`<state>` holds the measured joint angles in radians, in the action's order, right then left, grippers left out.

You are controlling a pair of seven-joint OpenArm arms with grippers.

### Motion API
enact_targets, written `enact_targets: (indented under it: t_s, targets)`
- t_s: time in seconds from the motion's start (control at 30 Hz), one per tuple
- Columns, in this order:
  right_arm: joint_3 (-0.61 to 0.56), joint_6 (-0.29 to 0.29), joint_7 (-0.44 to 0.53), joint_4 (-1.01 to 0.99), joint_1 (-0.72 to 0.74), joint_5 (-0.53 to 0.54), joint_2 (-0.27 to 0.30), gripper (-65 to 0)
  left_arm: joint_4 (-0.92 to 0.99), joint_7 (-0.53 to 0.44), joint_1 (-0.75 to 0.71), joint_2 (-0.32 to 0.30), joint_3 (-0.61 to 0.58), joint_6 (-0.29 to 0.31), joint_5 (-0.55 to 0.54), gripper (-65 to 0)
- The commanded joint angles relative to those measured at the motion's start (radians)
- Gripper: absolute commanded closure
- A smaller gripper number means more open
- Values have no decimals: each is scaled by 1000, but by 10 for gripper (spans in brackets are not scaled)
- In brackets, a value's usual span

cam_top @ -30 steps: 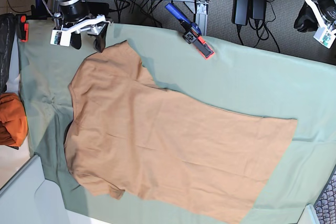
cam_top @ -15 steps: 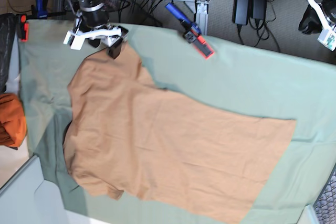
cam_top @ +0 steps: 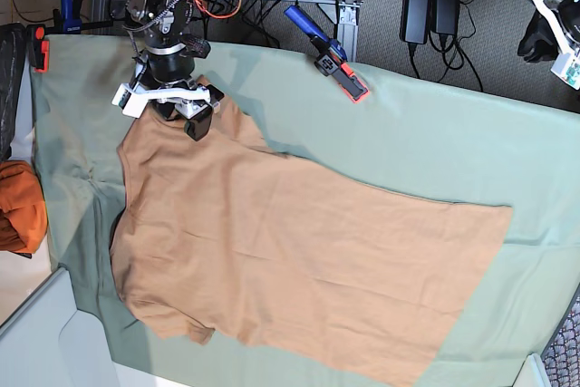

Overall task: Fold the T-shirt properly
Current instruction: 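Lower the right gripper and pinch the shirt's shoulder edge, then grasp the shirt's hem corner with the left gripper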

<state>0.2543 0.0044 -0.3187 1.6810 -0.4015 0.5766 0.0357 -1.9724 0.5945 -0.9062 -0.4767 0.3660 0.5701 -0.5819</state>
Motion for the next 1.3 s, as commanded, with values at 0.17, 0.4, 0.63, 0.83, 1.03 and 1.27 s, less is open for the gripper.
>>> enact_targets:
  t_s: [0.17,0.4,0.63,0.83,1.03,1.27]
  targets:
    - [-6,10,-21,4,-6,-66,0,-46,-16,-14,-8,-8,8,10,-38,-126]
    - [-6,14,-21,4,-6,-174,1,0,-16,-21,44,-16,12,-53,-66,-126]
    - [-6,56,-22,4,-9,-248,3,0,-15,-10,196,-60,53,-101,-96,-317]
    - [-6,56,-22,4,-9,-256,3,0,127,-11,396,-72,43,-118,-118,-327]
    - [-6,55,-22,4,-9,-256,3,0,426,-23,655,-72,-28,-117,-154,-327]
    - [-6,55,-22,4,-9,-256,3,0,668,-29,878,-39,-169,-116,-159,-327]
